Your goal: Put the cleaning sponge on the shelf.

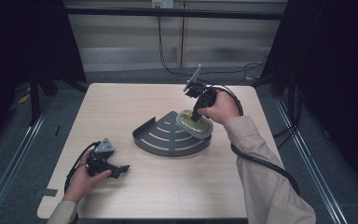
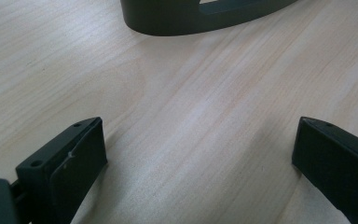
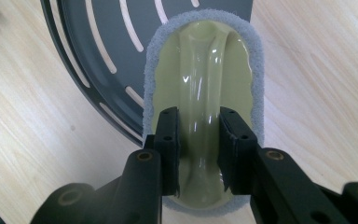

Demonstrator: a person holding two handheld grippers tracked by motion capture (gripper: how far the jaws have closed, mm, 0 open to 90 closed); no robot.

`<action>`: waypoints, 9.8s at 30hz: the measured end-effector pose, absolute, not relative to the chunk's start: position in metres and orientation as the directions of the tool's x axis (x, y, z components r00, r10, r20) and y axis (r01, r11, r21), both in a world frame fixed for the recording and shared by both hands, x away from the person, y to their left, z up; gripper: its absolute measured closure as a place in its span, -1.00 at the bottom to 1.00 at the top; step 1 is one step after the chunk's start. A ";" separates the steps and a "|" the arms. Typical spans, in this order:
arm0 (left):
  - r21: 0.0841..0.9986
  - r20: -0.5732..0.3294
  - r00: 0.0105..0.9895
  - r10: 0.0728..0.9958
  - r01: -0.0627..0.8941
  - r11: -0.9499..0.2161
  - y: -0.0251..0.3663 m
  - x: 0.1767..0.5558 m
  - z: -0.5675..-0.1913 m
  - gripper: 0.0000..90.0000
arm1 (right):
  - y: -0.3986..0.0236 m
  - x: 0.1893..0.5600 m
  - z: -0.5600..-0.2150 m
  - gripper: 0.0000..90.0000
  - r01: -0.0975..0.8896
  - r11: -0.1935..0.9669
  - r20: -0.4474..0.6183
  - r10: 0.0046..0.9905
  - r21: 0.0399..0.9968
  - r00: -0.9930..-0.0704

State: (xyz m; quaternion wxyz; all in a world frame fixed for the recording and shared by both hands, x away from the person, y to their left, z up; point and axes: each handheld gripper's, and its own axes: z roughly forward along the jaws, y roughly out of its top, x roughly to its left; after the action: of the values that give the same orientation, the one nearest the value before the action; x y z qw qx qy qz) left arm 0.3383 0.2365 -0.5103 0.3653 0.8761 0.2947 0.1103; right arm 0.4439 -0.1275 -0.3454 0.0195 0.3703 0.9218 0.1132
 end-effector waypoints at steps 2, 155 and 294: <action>0.706 -0.021 0.803 0.596 0.434 -0.560 0.236 0.338 -0.510 -0.95 | -0.126 0.445 -0.346 0.58 0.688 0.692 0.053 0.695 0.219 -0.717; 0.707 -0.022 0.802 0.597 0.434 -0.558 0.236 0.338 -0.511 -0.95 | -0.124 0.455 -0.422 0.53 0.712 0.687 0.089 0.708 0.142 -0.701; 0.705 -0.023 0.803 0.596 0.435 -0.560 0.237 0.337 -0.511 -0.95 | -0.261 0.302 -0.468 -0.53 0.686 0.644 0.091 0.704 0.339 -0.705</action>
State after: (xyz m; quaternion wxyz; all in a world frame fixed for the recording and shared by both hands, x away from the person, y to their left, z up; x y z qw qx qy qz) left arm 0.3373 0.2365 -0.5106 0.3657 0.8762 0.2941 0.1099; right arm 0.3023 -0.2606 -0.4682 0.0247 0.3835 0.9062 0.1764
